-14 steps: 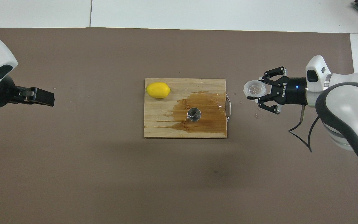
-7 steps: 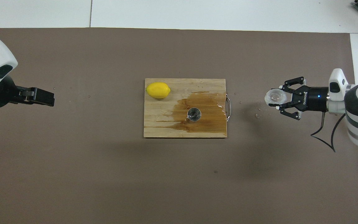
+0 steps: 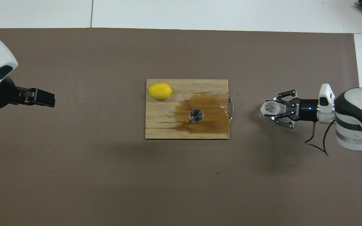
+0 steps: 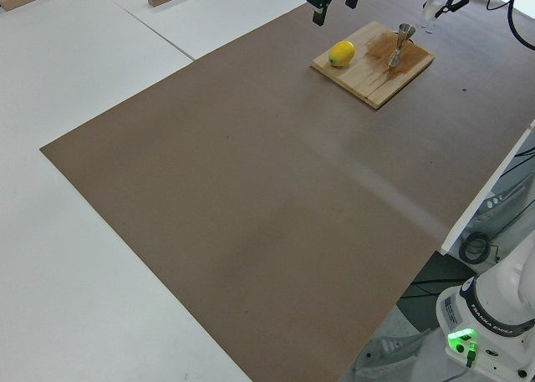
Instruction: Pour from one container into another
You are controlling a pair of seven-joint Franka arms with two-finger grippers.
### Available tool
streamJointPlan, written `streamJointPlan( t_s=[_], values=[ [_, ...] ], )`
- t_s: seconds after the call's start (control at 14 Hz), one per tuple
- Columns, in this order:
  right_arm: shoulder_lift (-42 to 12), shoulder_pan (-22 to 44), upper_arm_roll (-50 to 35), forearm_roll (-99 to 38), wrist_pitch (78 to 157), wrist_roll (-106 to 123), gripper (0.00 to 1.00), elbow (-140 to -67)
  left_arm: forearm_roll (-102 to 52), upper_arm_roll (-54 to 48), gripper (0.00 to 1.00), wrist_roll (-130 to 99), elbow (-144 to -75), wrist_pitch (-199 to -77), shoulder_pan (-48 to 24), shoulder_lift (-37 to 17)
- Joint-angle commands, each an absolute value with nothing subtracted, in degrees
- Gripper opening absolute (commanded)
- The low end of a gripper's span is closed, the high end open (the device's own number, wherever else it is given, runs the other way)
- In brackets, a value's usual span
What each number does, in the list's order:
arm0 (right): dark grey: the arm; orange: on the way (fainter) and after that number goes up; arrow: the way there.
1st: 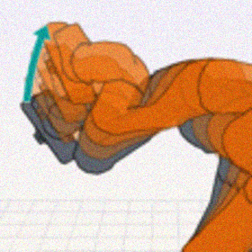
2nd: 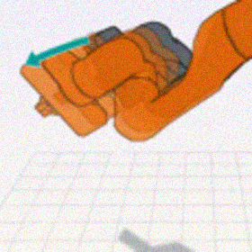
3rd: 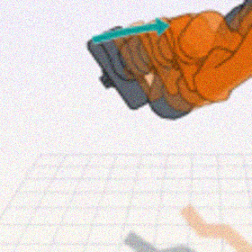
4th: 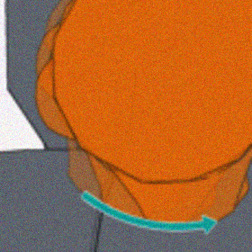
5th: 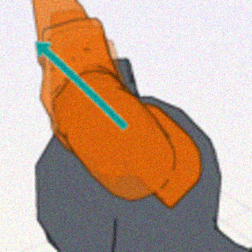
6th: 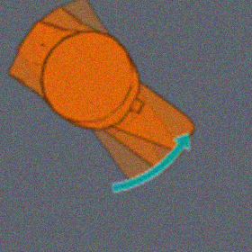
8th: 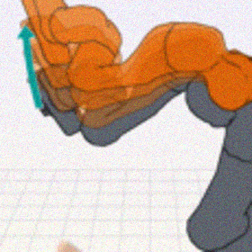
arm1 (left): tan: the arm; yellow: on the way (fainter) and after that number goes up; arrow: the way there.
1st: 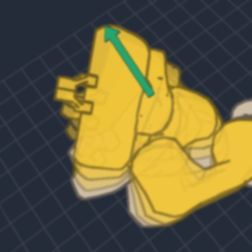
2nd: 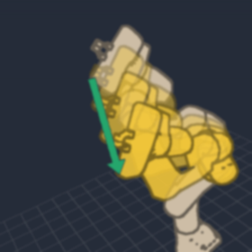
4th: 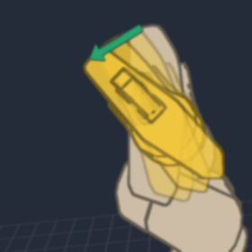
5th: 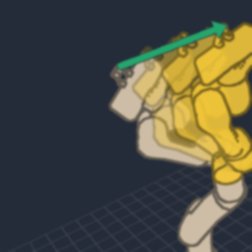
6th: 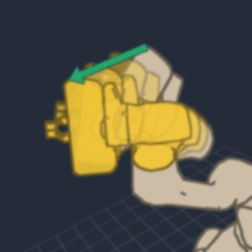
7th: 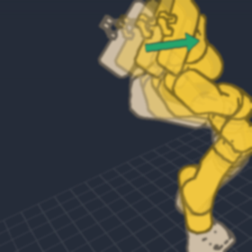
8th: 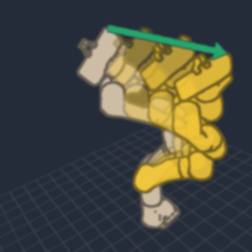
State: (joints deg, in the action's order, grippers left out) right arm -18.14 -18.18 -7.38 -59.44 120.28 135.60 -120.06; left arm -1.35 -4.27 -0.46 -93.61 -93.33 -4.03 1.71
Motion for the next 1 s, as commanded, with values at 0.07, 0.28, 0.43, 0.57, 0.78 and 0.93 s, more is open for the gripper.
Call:
streamJointPlan(
  t_s=[0.07, 0.28, 0.43, 0.57, 0.78, 0.93],
  values=[
    [-18.7, -19.5, -8.0, -61.0, 120.4, 142.4, 0.64, -120.1, -0.7, -4.3, 1.00, 0.1, -93.5, -92.3, -3.8, 2.1],
    [-18.7, -19.1, -7.9, -60.2, 120.2, 140.3, 1.00, -119.9, -0.7, -4.3, 1.00, 0.1, -93.5, -92.3, -3.8, 2.1],
    [-17.7, -18.9, -7.8, -59.1, 120.2, 137.9, 1.00, -119.8, -0.7, -4.3, 1.00, 0.1, -93.5, -92.3, -3.8, 2.1],
    [-14.3, -17.8, -7.8, -53.4, 120.2, 130.5, 1.00, -119.8, -0.7, -4.3, 1.00, 0.1, -93.5, -92.3, -3.8, 2.1],
    [-10.2, -17.3, -7.8, -47.7, 118.1, 119.1, 1.00, -119.8, -0.7, -4.3, 1.00, 0.1, -93.5, -92.3, -3.8, 2.1],
    [-8.8, -16.0, -7.8, -44.3, 118.1, 110.4, 1.00, -119.8, -0.7, -4.3, 1.00, 0.0, -93.5, -92.3, -3.8, 2.1]
  ],
)
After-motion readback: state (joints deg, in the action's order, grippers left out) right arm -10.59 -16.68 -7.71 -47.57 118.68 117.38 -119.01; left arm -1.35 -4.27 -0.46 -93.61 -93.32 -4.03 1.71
